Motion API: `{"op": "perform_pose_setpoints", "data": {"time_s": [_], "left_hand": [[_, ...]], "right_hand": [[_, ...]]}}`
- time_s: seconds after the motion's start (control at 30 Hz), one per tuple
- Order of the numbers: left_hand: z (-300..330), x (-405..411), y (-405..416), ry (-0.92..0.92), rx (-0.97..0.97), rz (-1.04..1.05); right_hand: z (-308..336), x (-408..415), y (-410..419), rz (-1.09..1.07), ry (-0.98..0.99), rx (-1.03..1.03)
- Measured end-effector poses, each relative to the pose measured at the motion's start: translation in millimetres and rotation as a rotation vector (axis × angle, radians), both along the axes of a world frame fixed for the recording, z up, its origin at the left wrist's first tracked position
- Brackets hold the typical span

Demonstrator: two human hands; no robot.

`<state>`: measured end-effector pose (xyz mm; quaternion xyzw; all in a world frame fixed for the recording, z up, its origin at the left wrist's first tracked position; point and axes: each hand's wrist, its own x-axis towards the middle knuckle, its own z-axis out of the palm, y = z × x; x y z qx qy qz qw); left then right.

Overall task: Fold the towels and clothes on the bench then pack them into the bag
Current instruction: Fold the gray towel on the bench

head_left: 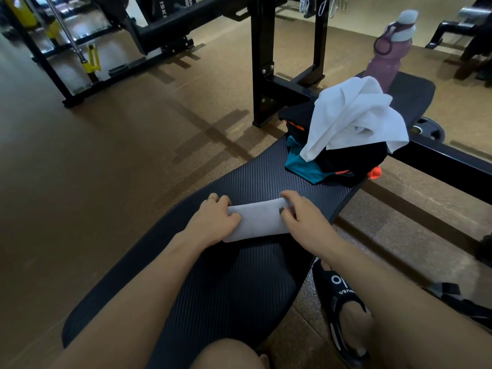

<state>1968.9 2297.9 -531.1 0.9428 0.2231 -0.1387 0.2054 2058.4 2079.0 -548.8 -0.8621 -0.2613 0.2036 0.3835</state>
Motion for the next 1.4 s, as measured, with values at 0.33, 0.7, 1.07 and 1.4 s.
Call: {"op": "perform_pose_setpoints", "data": {"time_s": [0.33,0.7,1.07,1.4], "left_hand": [[11.6,11.7,-5.5,0.216,-0.094,-0.073],[42.9,-32.3,-40.6,-0.003,-0.071,-0.317],[145.5,-33.8,-140.7,-0.264,0.129,-0.714],[124.0,-35.8,-244.8,-0.301,0.174,-0.947]], "right_hand": [[-2.1,6.3,-1.3,0.017,0.065,0.001],[18.7,-22.2,-45.2,0.063,0.014,-0.069],[145.7,-59.2,-107.6,0.342,-0.229,-0.379],[116.7,-112.2,-240.9,0.011,-0.386,-0.523]]}}
